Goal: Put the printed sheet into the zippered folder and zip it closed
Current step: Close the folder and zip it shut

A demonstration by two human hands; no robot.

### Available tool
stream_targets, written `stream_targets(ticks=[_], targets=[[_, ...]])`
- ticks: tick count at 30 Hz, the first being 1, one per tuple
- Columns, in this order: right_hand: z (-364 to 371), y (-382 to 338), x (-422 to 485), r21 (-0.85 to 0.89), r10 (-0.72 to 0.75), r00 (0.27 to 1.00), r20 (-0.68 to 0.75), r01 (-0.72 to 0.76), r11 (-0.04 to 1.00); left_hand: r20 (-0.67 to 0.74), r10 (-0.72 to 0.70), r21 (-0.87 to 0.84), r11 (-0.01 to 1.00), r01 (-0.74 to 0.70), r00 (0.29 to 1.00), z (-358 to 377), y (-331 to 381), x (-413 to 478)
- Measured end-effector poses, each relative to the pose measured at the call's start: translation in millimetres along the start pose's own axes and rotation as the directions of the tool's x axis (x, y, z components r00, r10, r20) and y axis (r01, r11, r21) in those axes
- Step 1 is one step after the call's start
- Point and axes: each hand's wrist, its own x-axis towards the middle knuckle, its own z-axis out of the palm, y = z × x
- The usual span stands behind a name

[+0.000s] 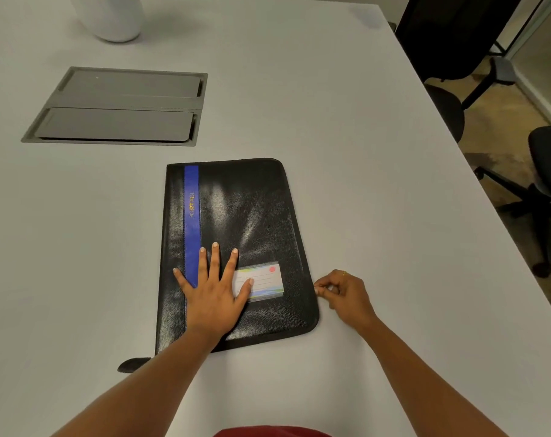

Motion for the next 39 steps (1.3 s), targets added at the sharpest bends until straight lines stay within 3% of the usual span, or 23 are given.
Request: stream_targets(ticks=[7, 15, 21, 27, 39], targets=[[2, -1, -2, -0.034, 0.002, 0.999, -0.040, -0.003, 0.999, 0.005, 0.000, -0.001, 1.000, 0.000, 1.000, -1, 0, 0], [-3, 4, -15, 0.046, -0.019, 0.999, 0.049, 0.016, 0.999, -0.026, -0.038, -0.034, 0.999, 0.037, 0.999, -3, 3, -1], [-9, 8, -30, 0.028, -0.041, 0.964, 0.261, 0.035, 0.999, -0.034, -0.042, -0.026, 0.999, 0.041, 0.999, -2, 2, 0], [-8, 9, -22, 0.049, -0.062, 0.993, 0.103, 0.057, 0.997, -0.024, -0.025, -0.014, 1.000, 0.025, 0.999, 0, 0, 0], [-3, -7, 27, 0.103, 0.012, 0.997, -0.078, -0.004, 0.995, -0.003, -0.015, 0.006, 1.000, 0.015, 1.000, 1, 0, 0]])
